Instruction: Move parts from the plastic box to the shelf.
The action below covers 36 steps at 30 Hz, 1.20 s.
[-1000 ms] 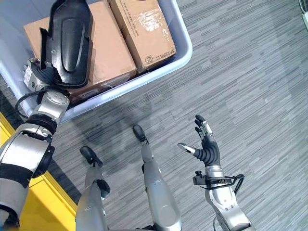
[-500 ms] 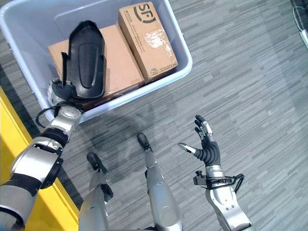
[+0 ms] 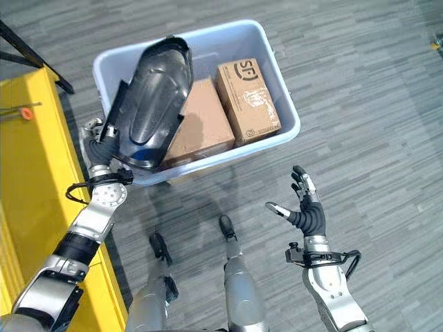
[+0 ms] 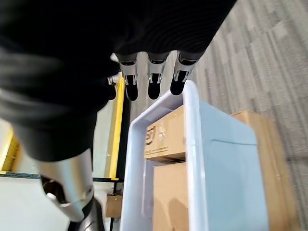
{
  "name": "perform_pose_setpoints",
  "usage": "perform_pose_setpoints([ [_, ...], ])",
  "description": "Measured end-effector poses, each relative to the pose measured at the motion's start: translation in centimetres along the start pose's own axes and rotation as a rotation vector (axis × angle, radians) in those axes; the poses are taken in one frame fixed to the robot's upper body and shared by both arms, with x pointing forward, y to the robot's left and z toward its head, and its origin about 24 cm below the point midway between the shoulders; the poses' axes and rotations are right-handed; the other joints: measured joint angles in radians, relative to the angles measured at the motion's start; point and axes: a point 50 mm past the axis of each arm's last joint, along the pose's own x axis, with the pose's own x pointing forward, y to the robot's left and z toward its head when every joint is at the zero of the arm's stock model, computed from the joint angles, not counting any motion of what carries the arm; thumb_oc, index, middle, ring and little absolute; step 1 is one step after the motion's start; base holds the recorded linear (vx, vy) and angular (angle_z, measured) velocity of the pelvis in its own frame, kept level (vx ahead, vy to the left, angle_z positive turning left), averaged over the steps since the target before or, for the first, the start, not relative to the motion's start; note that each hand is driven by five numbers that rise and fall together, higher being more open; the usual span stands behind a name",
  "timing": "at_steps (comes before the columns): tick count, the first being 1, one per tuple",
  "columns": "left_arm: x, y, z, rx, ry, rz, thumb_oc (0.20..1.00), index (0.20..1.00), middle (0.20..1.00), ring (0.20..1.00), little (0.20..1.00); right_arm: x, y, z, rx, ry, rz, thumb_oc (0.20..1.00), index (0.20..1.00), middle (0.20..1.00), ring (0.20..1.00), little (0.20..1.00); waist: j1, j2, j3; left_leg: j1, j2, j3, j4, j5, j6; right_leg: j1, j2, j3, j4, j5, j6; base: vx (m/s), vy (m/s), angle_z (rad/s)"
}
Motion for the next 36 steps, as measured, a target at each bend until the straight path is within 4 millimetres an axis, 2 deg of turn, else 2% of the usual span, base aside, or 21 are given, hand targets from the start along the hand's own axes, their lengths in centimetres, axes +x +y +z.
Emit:
perform_pose_setpoints([
  [2,0.1,0.3,0.8,-0.012,-0.045,-0.003,0.200,0.200,0.200,0.200,0.200,0.1,0.0,-0.1,-0.004,0.010,0.009,1.000,1.000,1.000,1.000,1.000,0.020,0.012,-0.007,0.023,-0.003,-0.004,0.000,-0.004,0.005,0.033,-0.006,-0.008,-0.015,0.000,0.000,0.07,0.016,0.14],
  [5,-0.6,0.9,1.7,-0.049,-0.098,-0.039,0.200,0.200,0.200,0.200,0.200,0.2,-0.3,-0.1,-0.011,0.016,0.006,1.000,1.000,1.000,1.000,1.000,0.024,0.034,-0.026,0.055,-0.007,-0.011,0.000,-0.013,0.005,0.072,-0.010,-0.019,-0.018,-0.007,0.001,0.06,0.004,0.08],
  [10,-2.7,2.5,1.6,-0.071,-0.129,-0.125,0.200,0.200,0.200,0.200,0.200,0.2,-0.8,-0.1,-0.021,0.031,0.001,1.000,1.000,1.000,1.000,1.000,0.022,0.040,-0.049,0.109,-0.006,-0.029,-0.001,-0.023,0.004,0.136,-0.011,-0.038,-0.018,-0.021,-0.004,0.05,-0.033,0.08],
  [14,-5.5,4.0,0.0,-0.092,-0.061,-0.229,0.200,0.200,0.200,0.200,0.200,-0.1,-1.5,-0.3,-0.035,0.053,-0.011,1.000,1.000,1.000,1.000,1.000,0.049,0.046,-0.110,0.140,0.000,-0.040,-0.006,-0.035,-0.008,0.175,-0.006,-0.052,-0.019,-0.039,-0.011,0.04,-0.077,0.08],
  [21,-9.7,5.6,-3.1,-0.173,0.167,-0.409,0.200,0.200,0.200,0.200,0.200,-0.9,-1.5,-1.3,-0.045,0.127,0.032,1.000,1.000,1.000,1.000,1.000,0.060,0.041,-0.164,0.214,0.012,-0.101,-0.006,-0.042,-0.007,0.287,0.005,-0.117,-0.019,-0.067,-0.023,0.02,-0.112,0.25],
  [22,-10.1,5.8,-3.3,-0.186,0.189,-0.421,0.200,0.200,0.200,0.200,0.200,-1.0,-1.5,-1.4,-0.046,0.132,0.037,1.000,1.000,1.000,1.000,1.000,0.072,0.042,-0.167,0.222,0.014,-0.110,-0.006,-0.042,-0.007,0.300,0.007,-0.126,-0.019,-0.071,-0.022,-0.01,-0.140,0.31],
  [23,-11.4,6.3,-4.0,-0.204,0.250,-0.459,0.200,0.200,0.200,0.200,0.200,-1.3,-1.4,-1.7,-0.045,0.157,0.050,1.000,1.000,1.000,1.000,1.000,0.082,0.039,-0.194,0.237,0.022,-0.128,-0.006,-0.042,-0.011,0.321,0.016,-0.143,-0.020,-0.083,-0.030,-0.04,-0.138,0.36],
  [25,-12.3,6.7,-4.4,-0.210,0.289,-0.477,0.200,0.200,0.200,0.200,0.200,-1.3,-1.3,-1.7,-0.045,0.159,0.063,1.000,1.000,1.000,1.000,1.000,0.107,0.044,-0.210,0.236,0.029,-0.147,-0.004,-0.044,-0.017,0.339,0.027,-0.163,-0.018,-0.087,-0.034,-0.07,-0.200,0.37],
  [26,-13.4,7.1,-4.3,-0.243,0.325,-0.493,0.200,0.200,0.200,0.200,0.200,-1.4,-1.0,-1.7,-0.046,0.166,0.089,1.000,1.000,1.000,1.000,1.000,0.100,0.043,-0.218,0.245,0.038,-0.175,-0.002,-0.038,-0.018,0.361,0.038,-0.188,-0.014,-0.094,-0.045,-0.08,-0.172,0.52],
  [27,-14.5,7.7,-4.5,-0.254,0.366,-0.517,0.200,0.200,0.200,0.200,0.200,-1.5,-0.8,-1.7,-0.048,0.171,0.109,1.000,1.000,1.000,1.000,1.000,0.112,0.047,-0.222,0.246,0.044,-0.207,0.000,-0.028,-0.024,0.377,0.056,-0.217,-0.009,-0.099,-0.052,-0.11,-0.233,0.62],
  [28,-14.8,7.7,-4.2,-0.271,0.368,-0.525,0.200,0.200,0.200,0.200,0.200,-1.6,-0.8,-1.7,-0.051,0.171,0.123,1.000,1.000,1.000,1.000,1.000,0.110,0.046,-0.223,0.249,0.055,-0.222,-0.001,-0.026,-0.029,0.376,0.060,-0.229,0.005,-0.106,-0.061,-0.08,-0.123,0.55],
  [30,-16.3,8.5,-4.5,-0.279,0.430,-0.559,0.200,0.200,0.200,0.200,0.200,-1.5,-0.9,-1.5,-0.055,0.161,0.139,1.000,1.000,1.000,1.000,1.000,0.161,0.051,-0.222,0.262,0.079,-0.254,0.000,-0.024,-0.028,0.395,0.097,-0.259,0.042,-0.138,-0.077,-0.13,-0.170,0.43],
  [32,-16.9,8.8,-4.9,-0.271,0.470,-0.558,0.200,0.200,0.200,0.200,0.200,-1.6,-0.8,-1.6,-0.060,0.165,0.145,1.000,1.000,1.000,1.000,1.000,0.182,0.062,-0.218,0.255,0.091,-0.287,-0.001,-0.029,-0.034,0.410,0.114,-0.304,0.052,-0.158,-0.096,-0.18,-0.151,0.74],
  [33,-16.8,8.3,-5.1,-0.293,0.476,-0.568,0.200,0.200,0.200,0.200,0.200,-1.8,-1.1,-1.7,-0.083,0.174,0.146,1.000,1.000,1.000,1.000,1.000,0.179,0.074,-0.210,0.219,0.095,-0.346,0.020,-0.027,-0.029,0.428,0.119,-0.356,0.053,-0.166,-0.106,-0.21,-0.095,1.22],
  [34,-16.6,8.0,-5.1,-0.310,0.474,-0.576,0.200,0.200,0.200,0.200,0.200,-1.9,-1.2,-1.9,-0.091,0.182,0.147,1.000,1.000,1.000,1.000,1.000,0.178,0.072,-0.205,0.207,0.093,-0.361,0.025,-0.049,-0.033,0.425,0.118,-0.382,0.055,-0.177,-0.116,-0.18,-0.049,1.14],
  [35,-16.5,7.9,-5.0,-0.316,0.471,-0.586,0.200,0.200,0.200,0.200,0.200,-1.9,-1.2,-2.0,-0.094,0.184,0.145,1.000,1.000,1.000,1.000,1.000,0.187,0.055,-0.197,0.203,0.090,-0.359,0.032,-0.057,-0.031,0.421,0.104,-0.400,0.059,-0.180,-0.121,-0.26,-0.063,0.80],
  [36,-16.5,7.6,-5.3,-0.328,0.478,-0.596,0.200,0.200,0.200,0.200,0.200,-1.5,-1.3,-2.3,-0.114,0.186,0.142,1.000,1.000,1.000,1.000,1.000,0.211,0.037,-0.181,0.182,0.053,-0.301,0.167,-0.115,0.039,0.420,0.064,-0.447,0.070,-0.162,-0.141,-0.27,-0.044,0.58],
])
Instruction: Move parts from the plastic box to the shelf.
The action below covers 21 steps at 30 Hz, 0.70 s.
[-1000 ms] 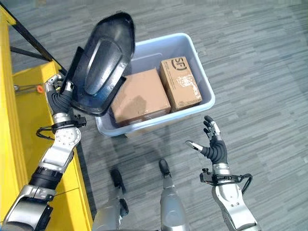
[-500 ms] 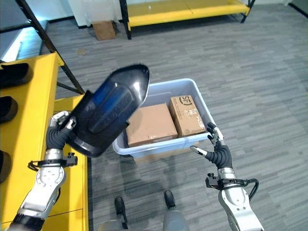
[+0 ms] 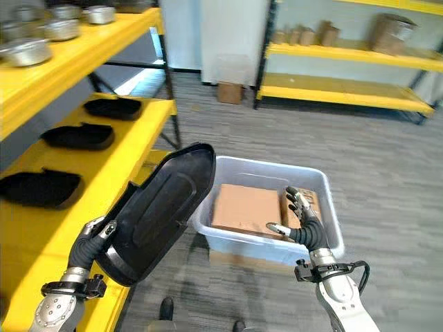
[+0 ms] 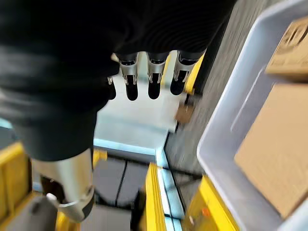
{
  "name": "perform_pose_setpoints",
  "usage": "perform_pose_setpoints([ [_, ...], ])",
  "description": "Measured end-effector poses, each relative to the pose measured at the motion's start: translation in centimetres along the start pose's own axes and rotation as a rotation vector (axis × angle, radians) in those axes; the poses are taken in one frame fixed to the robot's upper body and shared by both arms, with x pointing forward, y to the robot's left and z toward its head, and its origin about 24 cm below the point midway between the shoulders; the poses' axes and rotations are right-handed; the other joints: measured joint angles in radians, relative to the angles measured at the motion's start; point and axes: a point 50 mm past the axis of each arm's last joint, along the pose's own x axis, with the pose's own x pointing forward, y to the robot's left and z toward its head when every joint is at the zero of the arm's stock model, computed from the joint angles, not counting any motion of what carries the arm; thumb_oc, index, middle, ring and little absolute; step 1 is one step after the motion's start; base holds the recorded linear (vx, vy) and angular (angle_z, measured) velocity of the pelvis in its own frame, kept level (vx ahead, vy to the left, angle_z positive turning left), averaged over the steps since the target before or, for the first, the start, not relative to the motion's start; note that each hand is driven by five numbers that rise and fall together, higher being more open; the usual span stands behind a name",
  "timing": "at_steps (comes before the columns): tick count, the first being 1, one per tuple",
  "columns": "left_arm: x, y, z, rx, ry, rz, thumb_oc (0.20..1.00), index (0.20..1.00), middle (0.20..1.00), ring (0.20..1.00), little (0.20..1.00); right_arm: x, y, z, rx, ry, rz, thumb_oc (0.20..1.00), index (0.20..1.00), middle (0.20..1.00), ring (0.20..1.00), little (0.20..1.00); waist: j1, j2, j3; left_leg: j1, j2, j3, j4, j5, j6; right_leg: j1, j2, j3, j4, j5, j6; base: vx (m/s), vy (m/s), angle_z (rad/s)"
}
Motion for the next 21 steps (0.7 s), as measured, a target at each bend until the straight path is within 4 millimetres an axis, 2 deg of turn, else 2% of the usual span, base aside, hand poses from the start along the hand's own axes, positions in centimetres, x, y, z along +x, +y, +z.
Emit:
perform_pose_setpoints([
  [1,0.2,-0.2,-0.3,-0.007,0.010,-0.003,0.200,0.200,0.200,0.200,0.200,0.1,-0.2,-0.3,-0.005,0.011,-0.009,1.000,1.000,1.000,1.000,1.000,0.000,-0.004,0.001,-0.018,-0.022,0.025,0.090,-0.034,0.021,0.001,-0.021,-0.013,0.000,0.001,0.004,-0.35,-0.039,0.77],
  [2,0.3,-0.4,-0.6,-0.011,0.019,-0.009,0.200,0.200,0.200,0.200,0.200,0.1,-0.4,-0.3,-0.010,0.012,-0.020,1.000,1.000,1.000,1.000,1.000,-0.006,-0.001,-0.002,-0.021,-0.051,0.050,0.165,-0.073,0.007,-0.003,-0.040,-0.041,0.013,-0.003,0.017,-0.25,-0.027,0.80],
  [3,0.4,-0.5,-0.8,-0.017,0.023,-0.007,0.200,0.200,0.200,0.200,0.200,0.2,-0.5,-0.2,-0.019,0.009,-0.022,1.000,1.000,1.000,1.000,1.000,-0.008,0.010,0.003,-0.026,-0.054,0.065,0.180,-0.089,0.012,-0.015,-0.054,-0.064,0.044,-0.006,0.024,-0.22,0.007,0.91],
  [4,0.8,-0.7,-0.8,-0.027,0.017,-0.006,0.200,0.200,0.200,0.200,0.200,0.2,-0.6,-0.3,-0.017,0.013,-0.031,1.000,1.000,1.000,1.000,1.000,-0.011,0.022,0.009,-0.041,-0.061,0.079,0.167,-0.057,-0.009,-0.021,-0.054,-0.088,0.075,-0.014,0.027,-0.13,0.119,1.13],
  [5,1.4,-1.0,-0.4,-0.033,0.002,-0.011,0.200,0.200,0.200,0.200,0.200,0.1,-0.1,-0.5,0.006,0.022,-0.032,1.000,1.000,1.000,1.000,1.000,-0.016,0.010,0.012,-0.025,-0.085,0.041,0.040,0.014,-0.058,-0.059,-0.045,-0.090,0.096,-0.052,-0.003,-0.13,0.116,1.72],
  [6,2.2,-1.0,0.6,-0.025,-0.042,-0.024,0.200,0.200,0.200,0.200,0.200,0.3,0.4,-0.7,0.061,0.015,-0.062,1.000,1.000,1.000,1.000,1.000,-0.046,-0.052,0.008,-0.032,-0.101,0.043,0.013,0.013,-0.067,-0.079,-0.096,-0.127,0.060,-0.020,0.014,-0.12,0.270,1.60],
  [7,2.5,-1.0,0.7,-0.033,-0.050,-0.023,0.200,0.200,0.200,0.200,0.200,0.6,0.6,-0.8,0.073,0.017,-0.065,1.000,1.000,1.000,1.000,1.000,-0.037,-0.070,0.021,-0.048,-0.099,0.058,0.108,-0.018,-0.025,-0.088,-0.108,-0.134,0.061,-0.016,0.005,-0.04,0.268,1.04],
  [8,2.6,-1.0,0.5,-0.041,-0.036,-0.025,0.200,0.200,0.200,0.200,0.200,0.9,0.8,-0.6,0.091,0.008,-0.075,1.000,1.000,1.000,1.000,1.000,-0.011,-0.084,0.028,-0.035,-0.079,0.081,0.245,-0.132,-0.011,-0.099,-0.124,-0.142,0.073,0.016,0.020,-0.04,0.273,1.00],
  [9,2.5,-1.3,-0.3,-0.050,-0.002,-0.030,0.200,0.200,0.200,0.200,0.200,1.0,-0.2,-0.4,0.082,-0.006,-0.112,1.000,1.000,1.000,1.000,1.000,-0.042,-0.032,0.033,0.074,-0.048,0.085,0.124,-0.213,-0.065,-0.083,-0.146,-0.189,0.113,0.000,0.058,0.01,0.354,0.80],
  [10,2.2,-1.0,-0.6,-0.046,0.013,-0.026,0.200,0.200,0.200,0.200,0.200,1.0,0.1,-0.7,0.099,0.012,-0.116,1.000,1.000,1.000,1.000,1.000,-0.032,-0.040,0.036,0.098,-0.068,0.107,0.099,-0.197,-0.043,-0.082,-0.169,-0.173,0.117,0.007,0.070,-0.02,0.328,0.83],
  [11,1.9,-0.6,-0.8,-0.039,0.025,-0.015,0.200,0.200,0.200,0.200,0.200,0.7,0.4,-1.1,0.111,0.028,-0.110,1.000,1.000,1.000,1.000,1.000,-0.013,-0.045,0.037,0.095,-0.097,0.108,0.111,-0.198,-0.038,-0.060,-0.206,-0.180,0.104,0.029,0.098,-0.04,0.424,0.17],
  [12,1.9,-0.4,-0.7,-0.033,0.024,-0.017,0.200,0.200,0.200,0.200,0.200,0.4,0.2,-1.5,0.119,0.048,-0.130,1.000,1.000,1.000,1.000,1.000,-0.010,-0.047,0.036,0.087,-0.115,0.096,0.135,-0.217,-0.014,-0.045,-0.223,-0.196,0.103,0.039,0.104,-0.06,0.348,0.60],
  [13,2.0,-0.4,-0.6,-0.028,0.020,-0.021,0.200,0.200,0.200,0.200,0.200,0.1,0.3,-1.8,0.127,0.065,-0.135,1.000,1.000,1.000,1.000,1.000,-0.015,-0.041,0.029,0.073,-0.141,0.068,0.145,-0.218,0.001,-0.041,-0.255,-0.222,0.127,0.051,0.094,-0.04,0.278,0.71],
  [15,2.0,-0.3,-0.3,-0.020,0.009,-0.026,0.200,0.200,0.200,0.200,0.200,0.1,0.4,-1.8,0.128,0.066,-0.131,1.000,1.000,1.000,1.000,1.000,-0.023,-0.044,0.025,0.071,-0.150,0.066,0.140,-0.210,0.009,-0.042,-0.266,-0.229,0.139,0.058,0.085,-0.03,0.264,0.60],
  [16,2.0,0.3,0.2,0.011,-0.008,-0.029,0.200,0.200,0.200,0.200,0.200,0.1,0.8,-1.9,0.137,0.070,-0.124,1.000,1.000,1.000,1.000,1.000,-0.005,-0.056,0.006,0.054,-0.178,0.043,0.140,-0.201,0.024,-0.038,-0.291,-0.250,0.139,0.068,0.083,-0.03,0.365,0.47],
  [17,1.9,0.5,0.3,0.019,-0.007,-0.031,0.200,0.200,0.200,0.200,0.200,0.1,0.9,-1.9,0.142,0.069,-0.123,1.000,1.000,1.000,1.000,1.000,-0.003,-0.064,0.000,0.049,-0.184,0.043,0.142,-0.199,0.027,-0.039,-0.297,-0.248,0.138,0.068,0.083,-0.03,0.343,0.72],
  [18,1.9,1.2,0.5,0.047,-0.007,-0.022,0.200,0.200,0.200,0.200,0.200,0.7,1.6,-1.5,0.174,0.047,-0.124,1.000,1.000,1.000,1.000,1.000,0.004,-0.084,-0.013,0.020,-0.213,0.019,0.170,-0.204,0.041,-0.028,-0.324,-0.267,0.134,0.077,0.085,-0.04,0.318,0.63],
  [21,2.0,1.1,0.6,0.063,-0.015,-0.025,0.200,0.200,0.200,0.200,0.200,1.3,2.5,-1.1,0.190,0.025,-0.099,1.000,1.000,1.000,1.000,1.000,0.006,-0.070,-0.014,0.009,-0.249,-0.004,0.195,-0.202,0.074,-0.029,-0.361,-0.261,0.160,0.151,0.074,-0.02,0.307,0.41],
])
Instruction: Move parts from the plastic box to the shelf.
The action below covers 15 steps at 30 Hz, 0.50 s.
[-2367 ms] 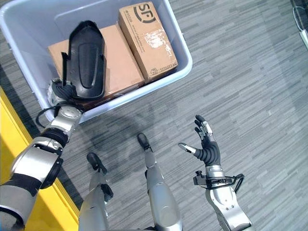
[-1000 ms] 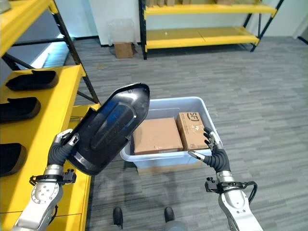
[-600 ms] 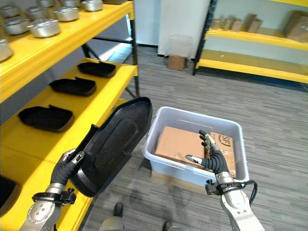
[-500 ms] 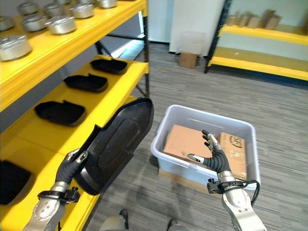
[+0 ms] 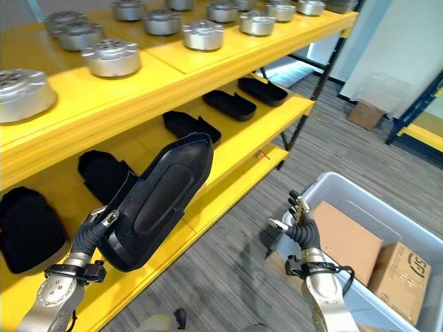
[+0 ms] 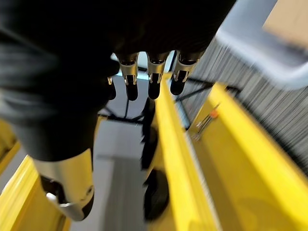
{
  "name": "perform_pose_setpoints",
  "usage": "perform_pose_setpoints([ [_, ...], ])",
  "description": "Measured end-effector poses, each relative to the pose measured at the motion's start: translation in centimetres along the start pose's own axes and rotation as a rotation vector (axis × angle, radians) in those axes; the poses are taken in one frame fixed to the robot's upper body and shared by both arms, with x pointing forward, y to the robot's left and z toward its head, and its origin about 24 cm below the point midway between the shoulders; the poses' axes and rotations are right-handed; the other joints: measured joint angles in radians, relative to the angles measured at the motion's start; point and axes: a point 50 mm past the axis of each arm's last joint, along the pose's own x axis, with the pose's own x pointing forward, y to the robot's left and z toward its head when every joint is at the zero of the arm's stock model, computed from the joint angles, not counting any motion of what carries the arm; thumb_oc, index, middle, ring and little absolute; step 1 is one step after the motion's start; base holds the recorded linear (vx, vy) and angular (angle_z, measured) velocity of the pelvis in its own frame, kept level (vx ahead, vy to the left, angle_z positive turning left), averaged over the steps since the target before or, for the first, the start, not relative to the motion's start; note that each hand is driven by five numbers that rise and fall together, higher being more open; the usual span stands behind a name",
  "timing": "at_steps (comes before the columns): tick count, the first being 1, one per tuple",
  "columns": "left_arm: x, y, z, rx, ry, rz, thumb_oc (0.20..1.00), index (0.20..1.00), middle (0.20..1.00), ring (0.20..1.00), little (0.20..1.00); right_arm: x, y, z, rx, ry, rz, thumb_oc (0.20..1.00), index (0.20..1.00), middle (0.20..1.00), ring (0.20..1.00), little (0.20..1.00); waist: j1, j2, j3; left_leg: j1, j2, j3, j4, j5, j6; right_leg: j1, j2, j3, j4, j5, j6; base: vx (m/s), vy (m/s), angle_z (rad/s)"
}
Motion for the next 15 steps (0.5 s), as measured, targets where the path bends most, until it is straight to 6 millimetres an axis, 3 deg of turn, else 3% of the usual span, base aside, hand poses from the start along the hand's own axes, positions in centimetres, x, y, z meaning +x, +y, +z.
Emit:
perform_pose_setpoints([
  [2,-0.1,0.1,-0.1,0.016,0.006,0.002,0.200,0.200,0.200,0.200,0.200,-0.1,0.7,-0.2,0.017,0.010,0.012,1.000,1.000,1.000,1.000,1.000,0.000,0.013,-0.006,0.008,-0.020,-0.018,-0.003,0.000,0.018,-0.012,-0.016,0.010,0.040,0.010,0.008,-0.03,0.140,0.23],
  [3,0.2,0.0,0.1,0.029,-0.008,0.000,0.200,0.200,0.200,0.200,0.200,-0.2,1.1,-0.5,0.019,0.024,0.034,1.000,1.000,1.000,1.000,1.000,-0.012,0.012,-0.009,0.025,-0.031,-0.045,-0.029,0.028,0.057,-0.031,-0.007,0.061,0.085,0.012,0.005,-0.08,0.250,0.51],
  [4,0.6,0.0,0.5,0.039,-0.027,-0.001,0.200,0.200,0.200,0.200,0.200,-0.3,1.6,-0.6,0.023,0.032,0.055,1.000,1.000,1.000,1.000,1.000,-0.022,0.014,-0.007,0.038,-0.029,-0.067,-0.065,0.060,0.068,-0.054,0.026,0.158,0.112,-0.029,0.025,-0.07,0.202,0.53],
  [5,0.9,-0.2,0.7,0.031,-0.040,0.000,0.200,0.200,0.200,0.200,0.200,-0.2,1.9,-0.5,0.021,0.029,0.073,1.000,1.000,1.000,1.000,1.000,-0.020,0.015,-0.007,0.048,-0.029,-0.073,-0.099,0.087,0.079,-0.090,0.077,0.252,0.135,-0.077,0.054,-0.04,0.206,0.31],
  [7,1.1,-0.3,0.7,0.019,-0.045,0.013,0.200,0.200,0.200,0.200,0.200,-0.2,1.8,-0.5,0.015,0.027,0.085,1.000,1.000,1.000,1.000,1.000,-0.020,0.036,0.004,0.050,-0.011,-0.086,-0.127,0.112,0.069,-0.146,0.171,0.361,0.199,-0.156,0.066,-0.03,0.142,0.28],
  [8,1.2,-0.4,0.6,0.019,-0.041,0.010,0.200,0.200,0.200,0.200,0.200,-0.3,2.0,-0.5,0.011,0.033,0.104,1.000,1.000,1.000,1.000,1.000,-0.058,0.041,0.013,0.071,-0.017,-0.123,-0.171,0.144,0.068,-0.190,0.324,0.487,0.259,-0.241,0.067,-0.05,0.099,0.67],
  [9,1.0,-0.4,0.5,0.024,-0.035,0.007,0.200,0.200,0.200,0.200,0.200,-0.4,2.1,-0.7,0.004,0.045,0.118,1.000,1.000,1.000,1.000,1.000,-0.062,0.033,0.010,0.083,-0.030,-0.124,-0.190,0.156,0.062,-0.198,0.381,0.484,0.278,-0.265,0.045,-0.05,0.059,0.64],
  [11,0.9,-0.7,0.4,0.012,-0.032,0.004,0.200,0.200,0.200,0.200,0.200,-0.4,1.9,-0.8,0.002,0.053,0.129,1.000,1.000,1.000,1.000,1.000,-0.059,0.022,0.006,0.093,-0.063,-0.131,-0.202,0.149,0.060,-0.198,0.420,0.447,0.258,-0.274,0.011,-0.06,-0.037,0.25],
  [13,0.4,-0.7,0.5,0.003,-0.039,0.010,0.200,0.200,0.200,0.200,0.200,-0.4,1.6,-0.7,-0.012,0.053,0.140,1.000,1.000,1.000,1.000,1.000,-0.053,0.003,-0.009,0.097,-0.095,-0.128,-0.219,0.151,0.059,-0.157,0.415,0.442,0.150,-0.277,-0.029,-0.03,-0.023,0.06],
  [14,0.3,-0.9,0.5,-0.002,-0.039,0.007,0.200,0.200,0.200,0.200,0.200,-0.3,1.4,-0.7,-0.019,0.050,0.138,1.000,1.000,1.000,1.000,1.000,-0.049,0.007,-0.009,0.095,-0.094,-0.134,-0.216,0.151,0.059,-0.117,0.424,0.444,0.073,-0.257,-0.083,0.00,0.000,0.00],
  [15,0.2,-0.9,0.5,-0.002,-0.038,0.002,0.200,0.200,0.200,0.200,0.200,-0.2,1.3,-0.6,-0.027,0.051,0.141,1.000,1.000,1.000,1.000,1.000,-0.046,0.020,-0.006,0.087,-0.088,-0.134,-0.216,0.150,0.054,-0.096,0.433,0.442,0.008,-0.223,-0.097,-0.05,-0.063,0.01],
])
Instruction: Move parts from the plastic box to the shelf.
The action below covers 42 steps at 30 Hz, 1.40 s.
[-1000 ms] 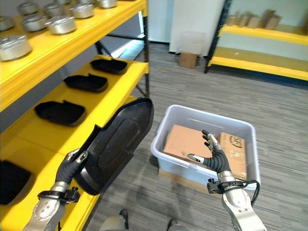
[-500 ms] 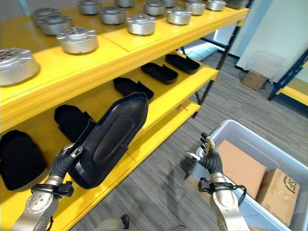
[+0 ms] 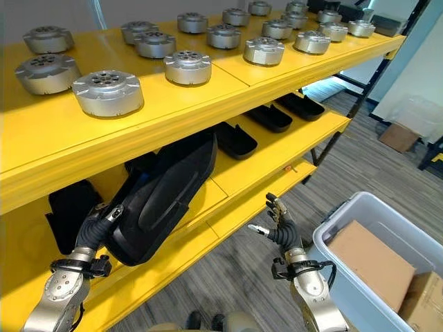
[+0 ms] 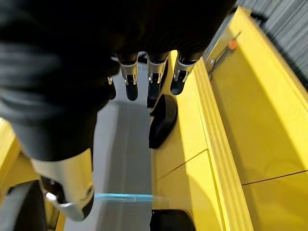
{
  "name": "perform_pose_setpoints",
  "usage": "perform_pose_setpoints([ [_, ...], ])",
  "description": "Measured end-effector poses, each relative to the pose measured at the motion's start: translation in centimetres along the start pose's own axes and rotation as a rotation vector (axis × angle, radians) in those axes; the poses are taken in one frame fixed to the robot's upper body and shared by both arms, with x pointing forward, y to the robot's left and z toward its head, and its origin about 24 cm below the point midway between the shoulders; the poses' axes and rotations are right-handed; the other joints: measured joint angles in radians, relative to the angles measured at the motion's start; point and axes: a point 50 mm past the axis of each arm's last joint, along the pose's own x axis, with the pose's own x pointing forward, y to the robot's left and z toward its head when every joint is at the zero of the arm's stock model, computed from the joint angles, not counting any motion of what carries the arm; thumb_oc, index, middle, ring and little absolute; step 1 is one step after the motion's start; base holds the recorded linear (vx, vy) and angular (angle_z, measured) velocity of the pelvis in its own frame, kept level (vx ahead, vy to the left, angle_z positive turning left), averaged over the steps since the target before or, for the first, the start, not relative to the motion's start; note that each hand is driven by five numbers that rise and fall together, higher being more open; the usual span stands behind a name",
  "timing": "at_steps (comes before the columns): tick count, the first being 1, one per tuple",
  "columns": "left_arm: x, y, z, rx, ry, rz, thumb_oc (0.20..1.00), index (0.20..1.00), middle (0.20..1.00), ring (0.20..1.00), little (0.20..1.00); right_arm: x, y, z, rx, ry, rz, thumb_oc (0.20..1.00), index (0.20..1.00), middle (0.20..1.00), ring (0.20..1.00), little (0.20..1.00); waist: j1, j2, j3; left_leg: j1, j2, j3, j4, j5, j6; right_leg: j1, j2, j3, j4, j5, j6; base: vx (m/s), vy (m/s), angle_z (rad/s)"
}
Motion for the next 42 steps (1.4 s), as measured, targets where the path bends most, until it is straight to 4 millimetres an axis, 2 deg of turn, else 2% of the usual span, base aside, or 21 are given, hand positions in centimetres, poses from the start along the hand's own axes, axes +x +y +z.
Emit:
perform_pose_setpoints([
  [5,-0.1,-0.4,-0.1,-0.032,-0.002,0.006,0.200,0.200,0.200,0.200,0.200,0.7,0.0,0.8,-0.021,-0.030,0.027,1.000,1.000,1.000,1.000,1.000,0.042,-0.003,-0.007,-0.016,0.017,-0.001,0.004,0.003,-0.024,0.072,0.023,-0.005,-0.167,0.094,-0.011,-0.11,-0.031,0.04],
  [8,0.1,-1.2,0.0,-0.047,-0.012,-0.021,0.200,0.200,0.200,0.200,0.200,0.8,-0.2,1.0,-0.025,-0.037,0.019,1.000,1.000,1.000,1.000,1.000,0.028,0.011,0.001,-0.028,0.005,-0.041,0.006,0.015,-0.058,0.080,0.010,-0.072,-0.164,0.099,-0.018,-0.26,0.061,0.72],
  [9,0.4,-1.3,0.3,-0.053,-0.022,-0.028,0.200,0.200,0.200,0.200,0.200,0.8,-0.3,1.2,-0.035,-0.044,0.021,1.000,1.000,1.000,1.000,1.000,0.023,0.002,0.019,-0.052,0.022,0.051,0.044,-0.035,-0.097,0.077,-0.015,-0.111,-0.169,0.098,-0.026,-0.21,0.060,0.92],
  [10,0.7,-1.3,0.6,-0.052,-0.036,-0.032,0.200,0.200,0.200,0.200,0.200,0.8,-0.6,1.3,-0.045,-0.048,0.018,1.000,1.000,1.000,1.000,1.000,-0.002,-0.004,0.036,-0.094,0.046,0.142,0.119,-0.046,-0.097,0.075,-0.040,-0.159,-0.164,0.097,-0.037,-0.19,0.058,1.03],
  [11,0.8,-1.4,0.6,-0.054,-0.041,-0.032,0.200,0.200,0.200,0.200,0.200,0.8,-0.6,1.4,-0.049,-0.047,0.017,1.000,1.000,1.000,1.000,1.000,-0.012,-0.008,0.040,-0.120,0.072,0.178,0.170,-0.055,-0.090,0.061,-0.057,-0.183,-0.154,0.095,-0.044,-0.18,0.107,0.98],
  [12,0.8,-1.4,0.6,-0.062,-0.040,-0.031,0.200,0.200,0.200,0.200,0.200,0.8,-0.6,1.5,-0.050,-0.053,0.019,1.000,1.000,1.000,1.000,1.000,-0.014,-0.016,0.044,-0.137,0.125,0.232,0.241,-0.074,-0.093,0.059,-0.072,-0.195,-0.149,0.092,-0.046,-0.05,0.062,0.57],
  [16,0.9,-1.5,0.6,-0.072,-0.039,-0.033,0.200,0.200,0.200,0.200,0.200,0.8,-1.0,1.9,-0.051,-0.069,0.000,1.000,1.000,1.000,1.000,1.000,-0.032,-0.028,0.051,-0.083,0.317,0.253,0.279,-0.100,-0.141,0.062,-0.118,-0.246,-0.138,0.103,-0.021,-0.04,0.185,0.47],
  [17,1.0,-1.5,0.6,-0.089,-0.040,-0.033,0.200,0.200,0.200,0.200,0.200,0.8,-1.6,2.0,-0.050,-0.075,-0.035,1.000,1.000,1.000,1.000,1.000,-0.044,-0.011,0.060,-0.012,0.436,0.271,0.219,-0.075,-0.184,0.060,-0.131,-0.263,-0.113,0.084,-0.009,0.00,0.266,0.43],
  [18,1.0,-1.5,0.6,-0.090,-0.039,-0.032,0.200,0.200,0.200,0.200,0.200,0.8,-1.8,2.1,-0.047,-0.077,-0.046,1.000,1.000,1.000,1.000,1.000,-0.045,-0.003,0.060,0.006,0.472,0.279,0.197,-0.067,-0.198,0.060,-0.137,-0.271,-0.106,0.089,0.007,-0.01,0.312,0.72],
  [19,1.2,-1.7,0.7,-0.094,-0.045,-0.036,0.200,0.200,0.200,0.200,0.200,0.6,-2.5,2.2,-0.046,-0.078,-0.080,1.000,1.000,1.000,1.000,1.000,-0.070,0.025,0.059,0.030,0.522,0.302,0.138,-0.041,-0.213,0.058,-0.148,-0.297,-0.083,0.070,0.049,0.01,0.206,0.83],
  [20,1.4,-2.1,0.8,-0.105,-0.053,-0.048,0.200,0.200,0.200,0.200,0.200,0.3,-3.3,2.2,-0.059,-0.074,-0.110,1.000,1.000,1.000,1.000,1.000,-0.086,0.057,0.060,0.041,0.540,0.299,0.086,-0.016,-0.197,0.052,-0.167,-0.318,-0.053,0.063,0.078,0.04,0.474,1.04],
  [21,1.4,-2.5,0.8,-0.128,-0.054,-0.053,0.200,0.200,0.200,0.200,0.200,-0.2,-3.7,1.4,-0.059,-0.037,-0.134,1.000,1.000,1.000,1.000,1.000,-0.068,0.073,0.041,0.059,0.496,0.301,0.044,-0.053,-0.297,0.022,-0.232,-0.286,-0.012,0.078,0.150,0.05,0.367,0.70],
  [22,1.3,-2.3,0.8,-0.119,-0.051,-0.049,0.200,0.200,0.200,0.200,0.200,-0.2,-3.2,1.0,-0.037,-0.028,-0.131,1.000,1.000,1.000,1.000,1.000,-0.059,0.049,0.038,0.051,0.454,0.303,0.058,-0.067,-0.290,0.022,-0.253,-0.260,-0.024,0.098,0.153,0.07,0.357,0.37],
  [23,1.3,-2.0,0.5,-0.120,-0.033,-0.043,0.200,0.200,0.200,0.200,0.200,-0.3,-2.6,0.4,-0.005,-0.013,-0.130,1.000,1.000,1.000,1.000,1.000,-0.043,0.027,0.033,0.040,0.403,0.286,0.070,-0.091,-0.268,0.027,-0.306,-0.261,-0.024,0.117,0.150,0.12,0.319,0.53],
  [24,1.0,-1.4,0.3,-0.096,-0.015,-0.044,0.200,0.200,0.200,0.200,0.200,-0.5,-2.0,-0.1,0.000,0.008,-0.110,1.000,1.000,1.000,1.000,1.000,-0.034,0.008,0.013,0.035,0.368,0.269,0.079,-0.088,-0.243,0.026,-0.332,-0.221,-0.009,0.140,0.116,0.12,0.320,0.52],
  [25,1.0,-1.0,0.5,-0.076,-0.017,-0.042,0.200,0.200,0.200,0.200,0.200,-0.5,-1.9,-0.1,0.005,0.007,-0.106,1.000,1.000,1.000,1.000,1.000,-0.023,-0.002,0.003,0.035,0.354,0.268,0.078,-0.088,-0.238,0.032,-0.332,-0.215,-0.011,0.147,0.114,0.11,0.289,0.41],
  [27,0.7,0.9,0.9,-0.017,-0.020,-0.005,0.200,0.200,0.200,0.200,0.200,-0.2,-1.6,0.2,0.018,-0.008,-0.107,1.000,1.000,1.000,1.000,1.000,-0.010,-0.031,-0.017,0.032,0.343,0.258,0.080,-0.087,-0.235,0.051,-0.340,-0.215,-0.039,0.152,0.126,0.06,0.181,0.12],
  [29,0.7,1.0,0.9,-0.016,-0.022,0.000,0.200,0.200,0.200,0.200,0.200,-0.2,-1.6,0.2,0.025,-0.010,-0.110,1.000,1.000,1.000,1.000,1.000,-0.004,-0.043,-0.024,0.024,0.338,0.247,0.079,-0.087,-0.237,0.071,-0.340,-0.218,-0.060,0.152,0.135,0.06,0.166,0.17],
  [30,0.7,0.8,0.9,-0.018,-0.024,-0.006,0.200,0.200,0.200,0.200,0.200,-0.4,-1.4,-0.3,0.040,0.006,-0.116,1.000,1.000,1.000,1.000,1.000,0.008,-0.050,-0.030,0.000,0.331,0.242,0.092,-0.091,-0.241,0.083,-0.342,-0.223,-0.114,0.144,0.175,0.07,0.176,0.19],
  [33,0.6,0.5,0.7,-0.037,-0.019,-0.006,0.200,0.200,0.200,0.200,0.200,-1.0,-1.7,-0.7,0.033,0.030,-0.121,1.000,1.000,1.000,1.000,1.000,0.012,-0.045,-0.029,-0.025,0.334,0.223,0.098,-0.084,-0.242,0.094,-0.333,-0.243,-0.152,0.155,0.203,0.06,0.157,0.13],
  [42,-0.2,1.3,0.1,-0.030,0.013,0.038,0.200,0.200,0.200,0.200,0.200,-1.0,-1.5,-0.8,0.034,0.036,-0.102,1.000,1.000,1.000,1.000,1.000,0.032,-0.101,-0.022,-0.107,0.335,0.185,0.154,-0.083,-0.245,0.074,-0.325,-0.267,-0.166,0.165,0.197,0.00,0.045,0.12],
])
